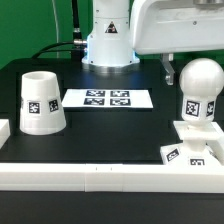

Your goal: Assemble lamp

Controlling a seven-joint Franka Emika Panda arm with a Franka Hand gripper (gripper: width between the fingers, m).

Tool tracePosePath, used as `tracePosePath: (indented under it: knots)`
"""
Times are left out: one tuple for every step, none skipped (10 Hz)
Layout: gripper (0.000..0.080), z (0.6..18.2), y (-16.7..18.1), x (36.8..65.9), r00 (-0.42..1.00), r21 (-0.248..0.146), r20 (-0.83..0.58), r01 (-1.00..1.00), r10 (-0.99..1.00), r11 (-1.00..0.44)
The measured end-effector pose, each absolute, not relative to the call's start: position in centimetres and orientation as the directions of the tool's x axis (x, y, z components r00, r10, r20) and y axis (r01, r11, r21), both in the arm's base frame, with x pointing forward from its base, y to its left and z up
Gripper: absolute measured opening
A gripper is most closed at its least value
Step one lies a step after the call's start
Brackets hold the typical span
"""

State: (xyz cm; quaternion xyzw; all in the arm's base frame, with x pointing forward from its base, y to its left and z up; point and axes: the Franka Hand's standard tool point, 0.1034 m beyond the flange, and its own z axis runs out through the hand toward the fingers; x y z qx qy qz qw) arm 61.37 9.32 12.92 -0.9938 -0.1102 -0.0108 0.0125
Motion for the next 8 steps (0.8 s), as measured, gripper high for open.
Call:
tracePosePath:
  knots:
    - [0.0698,12.95,9.25,61.43,0.95,-0.011,0.026,0.313,0.312,-0.95]
    - [0.0698,12.97,9.22,61.45,0.922,-0.006,0.027,0.387,0.386,-0.922]
    - [0.0698,13.03,9.11,61.53,0.866,0.008,0.024,0.5,0.5,-0.866]
    - [0.0698,13.11,9.06,61.63,0.813,0.022,0.019,0.581,0.582,-0.813]
    - [0.0698,13.08,8.99,61.61,0.81,0.021,0.019,0.586,0.587,-0.81]
    - [0.0698,13.08,8.86,61.62,0.761,0.024,0.016,0.648,0.649,-0.761]
    - [0.0698,13.08,8.81,61.63,0.735,0.025,0.015,0.678,0.678,-0.735]
    - [0.0698,13.08,8.71,61.65,0.67,0.026,0.013,0.742,0.742,-0.67]
